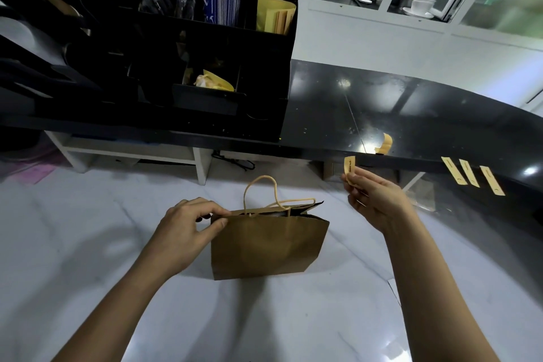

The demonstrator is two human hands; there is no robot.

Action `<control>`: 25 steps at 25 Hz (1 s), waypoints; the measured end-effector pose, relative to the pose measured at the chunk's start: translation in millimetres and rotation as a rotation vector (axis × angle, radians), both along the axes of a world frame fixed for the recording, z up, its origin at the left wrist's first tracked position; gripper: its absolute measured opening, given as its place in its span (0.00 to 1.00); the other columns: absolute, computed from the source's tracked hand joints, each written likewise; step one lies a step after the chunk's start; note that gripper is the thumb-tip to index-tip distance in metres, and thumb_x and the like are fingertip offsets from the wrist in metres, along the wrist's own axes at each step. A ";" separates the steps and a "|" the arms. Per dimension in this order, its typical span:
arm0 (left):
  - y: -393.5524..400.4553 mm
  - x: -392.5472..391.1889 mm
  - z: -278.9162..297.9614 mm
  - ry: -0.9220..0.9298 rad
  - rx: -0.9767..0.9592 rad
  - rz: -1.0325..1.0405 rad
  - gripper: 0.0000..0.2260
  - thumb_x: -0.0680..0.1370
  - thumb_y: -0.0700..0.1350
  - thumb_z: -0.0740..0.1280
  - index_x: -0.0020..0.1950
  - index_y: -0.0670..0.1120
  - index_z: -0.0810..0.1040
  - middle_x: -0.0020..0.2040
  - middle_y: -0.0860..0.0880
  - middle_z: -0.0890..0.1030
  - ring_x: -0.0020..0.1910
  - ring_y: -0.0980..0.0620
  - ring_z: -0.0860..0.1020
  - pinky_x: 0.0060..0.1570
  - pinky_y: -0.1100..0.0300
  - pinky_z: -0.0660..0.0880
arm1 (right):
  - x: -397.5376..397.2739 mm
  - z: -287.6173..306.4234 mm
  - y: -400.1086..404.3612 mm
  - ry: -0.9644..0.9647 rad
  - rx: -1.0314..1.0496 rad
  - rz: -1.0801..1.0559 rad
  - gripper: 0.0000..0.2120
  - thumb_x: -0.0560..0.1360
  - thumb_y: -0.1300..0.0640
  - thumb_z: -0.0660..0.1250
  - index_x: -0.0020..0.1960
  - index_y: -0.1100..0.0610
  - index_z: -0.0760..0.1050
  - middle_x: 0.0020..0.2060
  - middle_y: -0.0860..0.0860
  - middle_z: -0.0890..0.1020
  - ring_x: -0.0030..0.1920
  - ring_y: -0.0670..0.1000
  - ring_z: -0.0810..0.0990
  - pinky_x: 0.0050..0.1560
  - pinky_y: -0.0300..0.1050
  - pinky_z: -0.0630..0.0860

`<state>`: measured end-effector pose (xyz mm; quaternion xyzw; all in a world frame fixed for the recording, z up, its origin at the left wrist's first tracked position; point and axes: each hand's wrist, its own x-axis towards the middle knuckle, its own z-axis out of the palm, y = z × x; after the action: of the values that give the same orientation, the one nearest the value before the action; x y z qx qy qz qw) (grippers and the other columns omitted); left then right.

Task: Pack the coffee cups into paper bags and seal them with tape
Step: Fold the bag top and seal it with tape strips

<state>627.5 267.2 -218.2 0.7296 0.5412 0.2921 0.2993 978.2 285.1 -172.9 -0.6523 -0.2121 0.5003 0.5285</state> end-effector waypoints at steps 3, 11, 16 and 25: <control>-1.0 -0.2 -1.7 -0.006 0.034 0.000 0.07 0.77 0.46 0.72 0.50 0.60 0.85 0.45 0.63 0.81 0.51 0.61 0.76 0.50 0.57 0.76 | -15.3 -4.7 -19.6 -0.022 0.028 0.016 0.07 0.79 0.63 0.69 0.56 0.60 0.82 0.46 0.54 0.88 0.48 0.52 0.84 0.49 0.45 0.77; -3.9 -0.5 -9.0 -0.088 0.069 0.006 0.09 0.76 0.43 0.73 0.50 0.58 0.86 0.44 0.63 0.82 0.48 0.57 0.80 0.47 0.56 0.79 | -56.0 -25.3 -81.5 -0.178 0.117 -0.059 0.06 0.78 0.60 0.71 0.53 0.61 0.81 0.45 0.53 0.88 0.45 0.51 0.85 0.47 0.45 0.77; -7.0 -4.5 -9.5 -0.092 0.065 -0.006 0.08 0.76 0.42 0.73 0.50 0.56 0.86 0.44 0.61 0.82 0.47 0.57 0.80 0.45 0.59 0.79 | -67.0 -28.6 -100.8 -0.176 0.182 -0.114 0.06 0.78 0.61 0.70 0.53 0.63 0.79 0.45 0.55 0.88 0.43 0.51 0.83 0.45 0.46 0.76; -8.0 -12.8 -8.4 -0.121 0.023 -0.032 0.09 0.77 0.40 0.72 0.51 0.54 0.86 0.45 0.61 0.82 0.48 0.59 0.80 0.45 0.67 0.76 | -107.9 -31.4 -108.6 -0.166 0.203 0.133 0.02 0.74 0.63 0.74 0.47 0.60 0.83 0.37 0.55 0.84 0.38 0.49 0.79 0.40 0.42 0.73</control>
<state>614.8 259.2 -226.6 0.7226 0.5069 0.3369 0.3277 870.3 176.5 -204.3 -0.6189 -0.3474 0.4545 0.5382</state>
